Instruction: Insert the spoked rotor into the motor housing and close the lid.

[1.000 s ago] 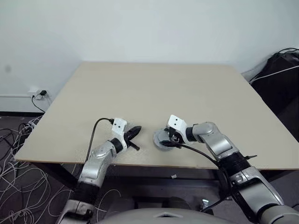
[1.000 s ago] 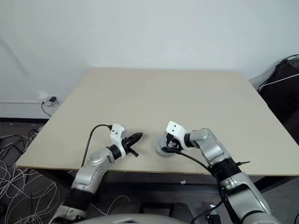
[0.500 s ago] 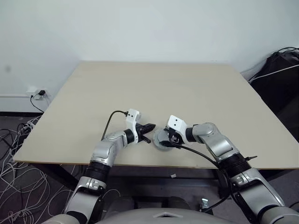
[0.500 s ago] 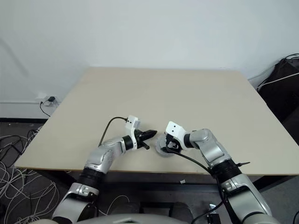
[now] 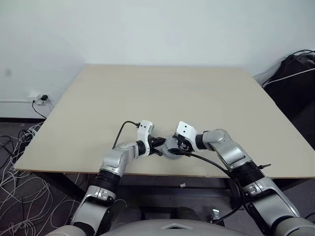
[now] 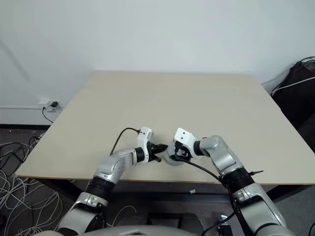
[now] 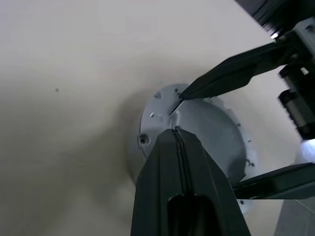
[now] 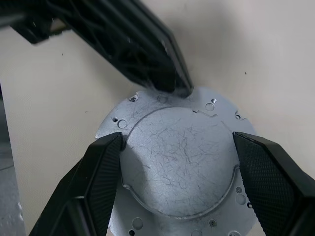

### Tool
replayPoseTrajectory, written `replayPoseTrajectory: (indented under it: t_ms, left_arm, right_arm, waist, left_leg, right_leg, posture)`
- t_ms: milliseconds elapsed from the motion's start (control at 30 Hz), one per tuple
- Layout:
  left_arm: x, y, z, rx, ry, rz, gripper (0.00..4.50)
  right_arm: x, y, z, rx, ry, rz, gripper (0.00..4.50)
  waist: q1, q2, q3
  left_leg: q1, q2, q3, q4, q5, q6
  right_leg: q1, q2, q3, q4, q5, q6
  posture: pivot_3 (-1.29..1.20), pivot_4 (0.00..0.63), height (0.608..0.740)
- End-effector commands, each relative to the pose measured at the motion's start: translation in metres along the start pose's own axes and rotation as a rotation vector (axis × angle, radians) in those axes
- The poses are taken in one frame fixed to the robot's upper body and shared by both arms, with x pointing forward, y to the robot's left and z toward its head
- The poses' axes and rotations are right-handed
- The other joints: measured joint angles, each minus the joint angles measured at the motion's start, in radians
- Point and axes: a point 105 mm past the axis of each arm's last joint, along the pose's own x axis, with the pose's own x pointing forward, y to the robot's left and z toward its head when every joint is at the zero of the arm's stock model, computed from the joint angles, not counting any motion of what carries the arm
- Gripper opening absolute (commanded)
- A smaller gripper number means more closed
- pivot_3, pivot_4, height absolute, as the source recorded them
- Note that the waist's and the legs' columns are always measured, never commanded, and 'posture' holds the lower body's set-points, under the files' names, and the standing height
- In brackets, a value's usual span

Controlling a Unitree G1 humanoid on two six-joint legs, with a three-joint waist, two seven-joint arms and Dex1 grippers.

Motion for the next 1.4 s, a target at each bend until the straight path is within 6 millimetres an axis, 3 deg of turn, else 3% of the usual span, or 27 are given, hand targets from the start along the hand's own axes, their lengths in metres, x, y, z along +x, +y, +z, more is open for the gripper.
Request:
replayPoseTrajectory:
  t_ms: [33, 333, 500, 633, 833, 1167, 1400]
  left_arm:
    - [0.006, -0.005, 0.009, 0.032, -0.006, 0.01, 0.0]
    - [0.011, -0.008, 0.0, 0.011, 0.03, 0.023, 0.0]
    - [0.012, -0.011, -0.003, 0.004, 0.043, 0.018, 0.0]
    - [0.013, -0.011, -0.004, 0.004, 0.047, 0.015, 0.0]
    - [0.013, -0.011, -0.006, 0.01, 0.056, 0.011, 0.0]
    - [0.014, -0.012, -0.006, 0.021, 0.063, -0.002, 0.0]
    - [0.016, -0.014, -0.006, 0.033, 0.067, -0.017, 0.0]
  right_arm:
    - [0.005, 0.007, -0.027, 0.038, 0.112, 0.012, 3.27]
    - [0.005, 0.007, -0.027, 0.045, 0.096, 0.007, 3.27]
    - [0.004, 0.006, -0.017, 0.06, 0.04, 0.001, 3.27]
    - [0.002, 0.005, -0.003, 0.071, -0.019, -0.004, 4.47]
    - [-0.004, 0.001, 0.008, 0.038, -0.058, -0.047, 4.47]
    - [-0.039, 0.007, 0.031, -0.06, -0.144, -0.106, 4.47]
    - [-0.064, 0.008, 0.033, 0.005, -0.24, -0.245, 4.47]
  waist:
    - [0.0, 0.0, 0.0]
    - [0.001, 0.0, 0.0]
    - [0.001, 0.0, 0.0]
    - [0.002, 0.0, 0.0]
    - [0.003, 0.0, 0.0]
    - [0.006, 0.0, 0.0]
    - [0.013, -0.001, 0.0]
  left_leg:
    - [0.0, 0.0, 0.0, 0.0, 0.0, 0.0]
    - [0.0, 0.0, 0.0, 0.0, 0.0, 0.0]
    - [0.0, 0.0, 0.0, 0.0, 0.0, 0.0]
    - [0.0, 0.0, 0.0, 0.0, 0.0, 0.0]
    - [-0.001, 0.0, 0.0, 0.0, -0.001, 0.001]
    - [-0.003, -0.001, 0.0, -0.005, 0.0, 0.0]
    - [-0.004, -0.003, 0.0, -0.005, -0.002, 0.002]
  right_leg:
    - [0.0, 0.0, 0.0, 0.0, 0.0, 0.0]
    - [0.0, 0.0, 0.0, 0.0, 0.0, 0.0]
    - [0.0, 0.0, 0.0, 0.0, 0.0, 0.0]
    - [0.0, 0.0, 0.0, 0.0, 0.0, 0.0]
    - [0.0, 0.0, 0.0, -0.001, 0.0, 0.0]
    - [-0.001, 0.0, 0.0, -0.01, 0.0, 0.0]
    - [-0.001, -0.001, 0.0, -0.012, 0.0, 0.001]
  posture:
    - [0.0, 0.0, 0.74]
    - [0.0, 0.0, 0.74]
    - [0.0, 0.0, 0.74]
    - [0.0, 0.0, 0.74]
    - [0.0, 0.0, 0.74]
    - [0.0, 0.0, 0.74]
    - [0.0, 0.0, 0.74]
